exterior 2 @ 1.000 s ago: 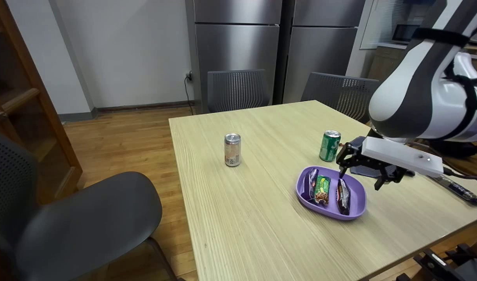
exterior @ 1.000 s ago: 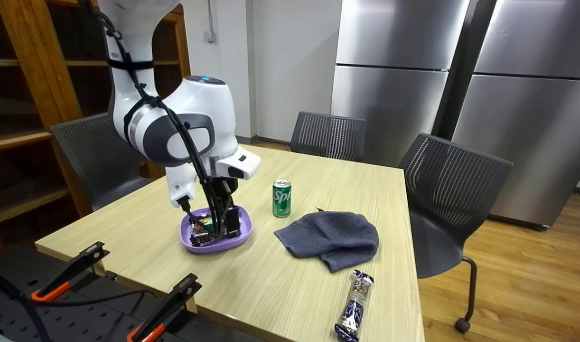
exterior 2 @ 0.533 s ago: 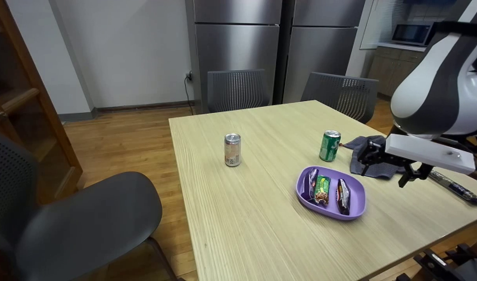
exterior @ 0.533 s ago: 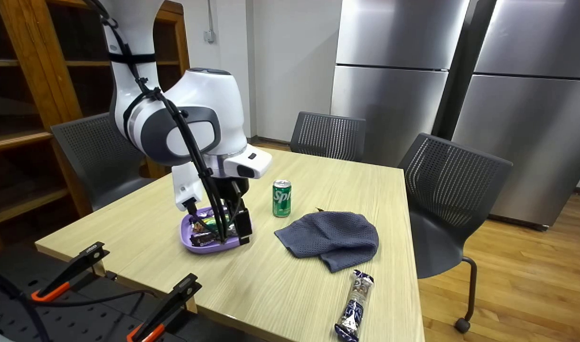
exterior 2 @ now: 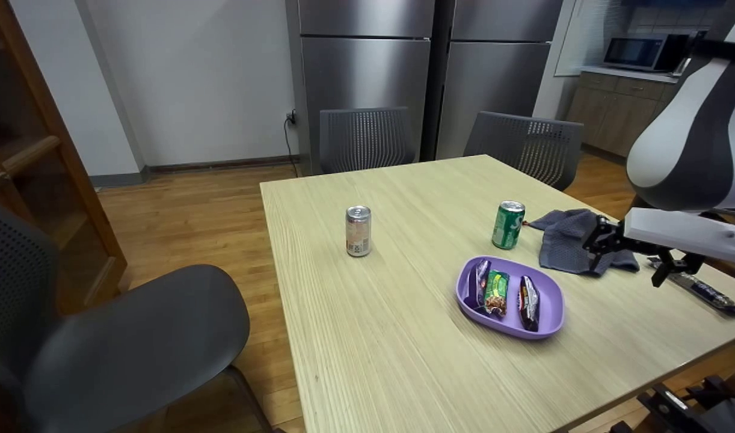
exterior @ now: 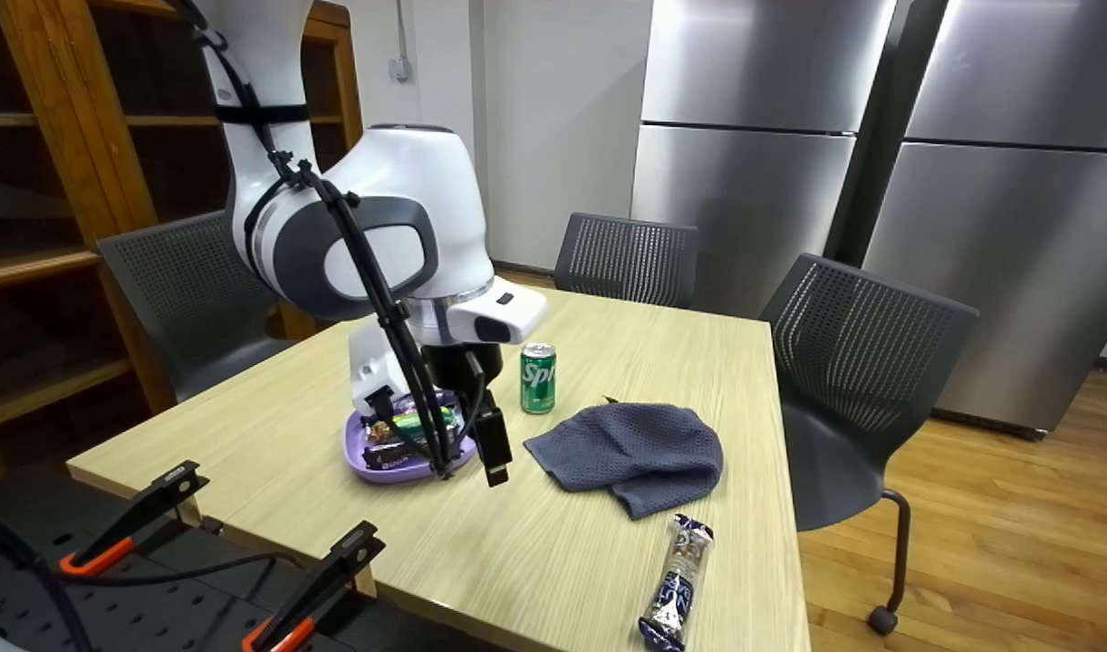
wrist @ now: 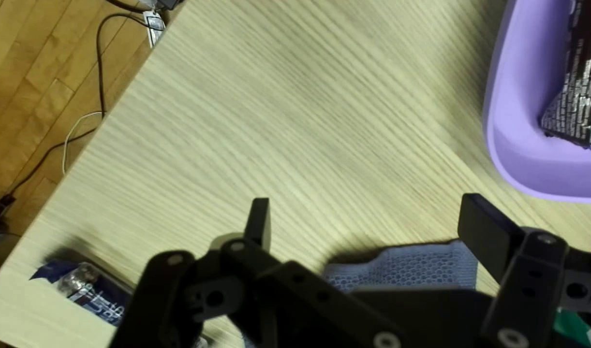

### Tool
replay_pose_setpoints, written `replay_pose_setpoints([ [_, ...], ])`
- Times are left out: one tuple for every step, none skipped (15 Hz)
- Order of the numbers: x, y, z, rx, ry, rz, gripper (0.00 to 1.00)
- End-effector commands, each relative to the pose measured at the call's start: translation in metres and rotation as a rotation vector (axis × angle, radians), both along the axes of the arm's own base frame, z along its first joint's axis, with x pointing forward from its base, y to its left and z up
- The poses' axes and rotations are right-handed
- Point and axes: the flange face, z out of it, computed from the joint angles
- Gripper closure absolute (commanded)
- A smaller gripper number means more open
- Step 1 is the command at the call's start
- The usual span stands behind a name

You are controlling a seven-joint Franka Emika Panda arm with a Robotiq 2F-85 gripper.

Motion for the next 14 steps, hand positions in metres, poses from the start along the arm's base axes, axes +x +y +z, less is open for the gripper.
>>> replay_pose_setpoints([
  [-0.0009, -0.0027, 0.0010, -0.008, 0.003, -0.003, 0.00],
  [-0.0014, -0.0040, 0.0010, -0.011, 0.004, -0.005, 0.00],
  [-0.0017, -0.0038, 0.0003, -0.011, 0.006, -0.005, 0.00],
  [-0.0019, -0.0036, -0.0003, -0.011, 0.007, -0.004, 0.00],
  [-0.0021, -0.0036, -0.0007, -0.011, 0.008, -0.004, 0.00],
  [-0.0021, -0.0036, -0.0008, -0.011, 0.008, -0.004, 0.00],
  [-0.0021, -0.0036, -0.0008, -0.011, 0.008, -0.004, 0.00],
  [-0.0021, -0.0036, -0.0008, -0.011, 0.008, -0.004, 0.00],
  [-0.0021, -0.0036, -0.0008, -0.011, 0.008, -0.004, 0.00],
  [-0.0021, -0.0036, -0.0008, -0.011, 0.008, -0.004, 0.00],
  [-0.0020, -0.0036, -0.0008, -0.011, 0.008, -0.004, 0.00],
  [0.0016, -0.0024, -0.0014, -0.014, 0.007, 0.001, 0.00],
  [0.0041, -0.0021, -0.0012, -0.011, 0.008, 0.005, 0.00],
  [0.0073, -0.0027, -0.0005, -0.013, 0.003, 0.003, 0.00],
])
